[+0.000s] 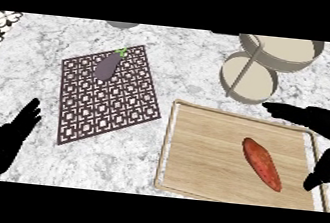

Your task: Pick the sweet potato from the tray and place it in the tiered basket

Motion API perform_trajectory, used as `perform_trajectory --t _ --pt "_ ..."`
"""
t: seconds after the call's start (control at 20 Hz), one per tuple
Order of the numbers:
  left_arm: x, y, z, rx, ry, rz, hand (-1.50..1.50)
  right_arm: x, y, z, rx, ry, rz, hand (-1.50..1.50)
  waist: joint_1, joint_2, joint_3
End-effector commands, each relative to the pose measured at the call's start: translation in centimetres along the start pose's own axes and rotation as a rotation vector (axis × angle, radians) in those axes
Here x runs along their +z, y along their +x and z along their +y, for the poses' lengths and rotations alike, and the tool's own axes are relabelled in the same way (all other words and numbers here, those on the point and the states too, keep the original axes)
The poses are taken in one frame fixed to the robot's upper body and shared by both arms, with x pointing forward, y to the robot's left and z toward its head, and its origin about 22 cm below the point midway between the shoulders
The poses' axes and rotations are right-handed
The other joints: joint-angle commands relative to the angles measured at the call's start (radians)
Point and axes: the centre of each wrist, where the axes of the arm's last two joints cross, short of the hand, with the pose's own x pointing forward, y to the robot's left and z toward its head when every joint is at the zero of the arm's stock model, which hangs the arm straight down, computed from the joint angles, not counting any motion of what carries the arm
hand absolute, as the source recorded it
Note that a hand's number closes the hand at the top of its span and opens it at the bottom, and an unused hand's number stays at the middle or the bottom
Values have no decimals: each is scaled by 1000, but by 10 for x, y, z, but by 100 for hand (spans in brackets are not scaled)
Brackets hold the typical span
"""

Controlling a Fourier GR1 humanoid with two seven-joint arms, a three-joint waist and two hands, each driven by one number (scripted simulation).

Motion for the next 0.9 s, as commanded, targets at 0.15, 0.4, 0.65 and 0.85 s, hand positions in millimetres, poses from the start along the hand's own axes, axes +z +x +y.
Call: perform_trajectory --t 0.15,0.4,0.65,0.85 --pt "-7 -1 5 23 2 -12 0 -14 20 -18 52 149 142 -150 -5 1 0" --pt "8 11 13 4 16 -13 0 0 24 -20 92 119 218 -150 -9 -3 0" --pt "3 0 27 15 10 6 0 5 21 -22 122 119 283 -150 -12 -2 0" --pt "-4 13 21 17 20 -20 0 3 -6 -11 65 164 271 -150 -12 -1 0"
